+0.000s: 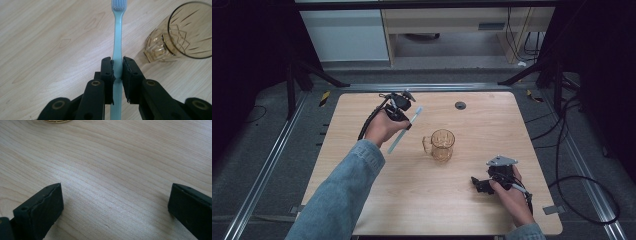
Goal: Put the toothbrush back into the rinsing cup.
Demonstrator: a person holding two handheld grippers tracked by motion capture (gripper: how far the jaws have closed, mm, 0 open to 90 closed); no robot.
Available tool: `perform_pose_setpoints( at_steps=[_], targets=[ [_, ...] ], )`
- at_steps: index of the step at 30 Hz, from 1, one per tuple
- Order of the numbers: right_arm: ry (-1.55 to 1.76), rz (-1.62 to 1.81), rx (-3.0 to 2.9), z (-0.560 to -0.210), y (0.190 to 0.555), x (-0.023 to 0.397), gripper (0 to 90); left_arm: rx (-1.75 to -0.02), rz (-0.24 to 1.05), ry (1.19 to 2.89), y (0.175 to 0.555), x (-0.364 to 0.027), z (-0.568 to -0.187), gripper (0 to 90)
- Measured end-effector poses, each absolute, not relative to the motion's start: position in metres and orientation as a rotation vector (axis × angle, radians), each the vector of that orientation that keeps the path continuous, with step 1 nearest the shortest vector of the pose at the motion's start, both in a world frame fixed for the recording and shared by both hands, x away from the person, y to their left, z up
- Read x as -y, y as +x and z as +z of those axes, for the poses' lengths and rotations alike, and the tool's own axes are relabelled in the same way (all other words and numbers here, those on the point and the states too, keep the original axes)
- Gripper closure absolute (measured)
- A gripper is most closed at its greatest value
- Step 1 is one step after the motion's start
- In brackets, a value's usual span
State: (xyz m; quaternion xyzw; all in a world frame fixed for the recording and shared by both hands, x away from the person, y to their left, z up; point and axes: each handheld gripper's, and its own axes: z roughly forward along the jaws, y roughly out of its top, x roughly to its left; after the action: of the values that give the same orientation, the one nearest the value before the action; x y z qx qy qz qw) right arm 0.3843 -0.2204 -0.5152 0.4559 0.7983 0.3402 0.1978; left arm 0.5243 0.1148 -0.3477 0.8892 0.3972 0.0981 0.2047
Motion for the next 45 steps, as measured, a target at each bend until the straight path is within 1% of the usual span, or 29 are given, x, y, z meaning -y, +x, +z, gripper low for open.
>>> perform_pose_setpoints(
  at_steps=[9, 15, 22, 30, 33, 36, 45],
  targets=[
    [1.273, 0.952, -2.231, -0.515, 0.384, 0.220, 0.4, -1.079, 0.389, 2.313, 0.522, -0.112, -0.336, 78.8],
    [1.273, 0.952, -2.231, -0.516, 0.384, 0.220, 0.4, -1.066, 0.429, 2.252, 0.520, -0.109, -0.335, 78.8],
    [1.274, 0.952, -2.233, -0.515, 0.384, 0.220, 0.4, -1.027, 0.528, 2.138, 0.512, -0.105, -0.330, 78.9],
    [1.277, 0.954, -2.233, -0.515, 0.384, 0.220, 0.4, -0.994, 0.548, 2.026, 0.505, -0.103, -0.333, 78.9],
    [1.272, 0.953, -2.234, -0.515, 0.384, 0.221, 0.4, -0.981, 0.598, 1.995, 0.501, -0.104, -0.332, 78.9],
    [1.275, 0.952, -2.233, -0.515, 0.384, 0.220, 0.4, -0.980, 0.613, 1.928, 0.497, -0.107, -0.330, 78.9],
    [1.276, 0.952, -2.232, -0.515, 0.383, 0.220, 0.5, -0.941, 0.669, 1.798, 0.486, -0.106, -0.328, 78.9]
  ],
)
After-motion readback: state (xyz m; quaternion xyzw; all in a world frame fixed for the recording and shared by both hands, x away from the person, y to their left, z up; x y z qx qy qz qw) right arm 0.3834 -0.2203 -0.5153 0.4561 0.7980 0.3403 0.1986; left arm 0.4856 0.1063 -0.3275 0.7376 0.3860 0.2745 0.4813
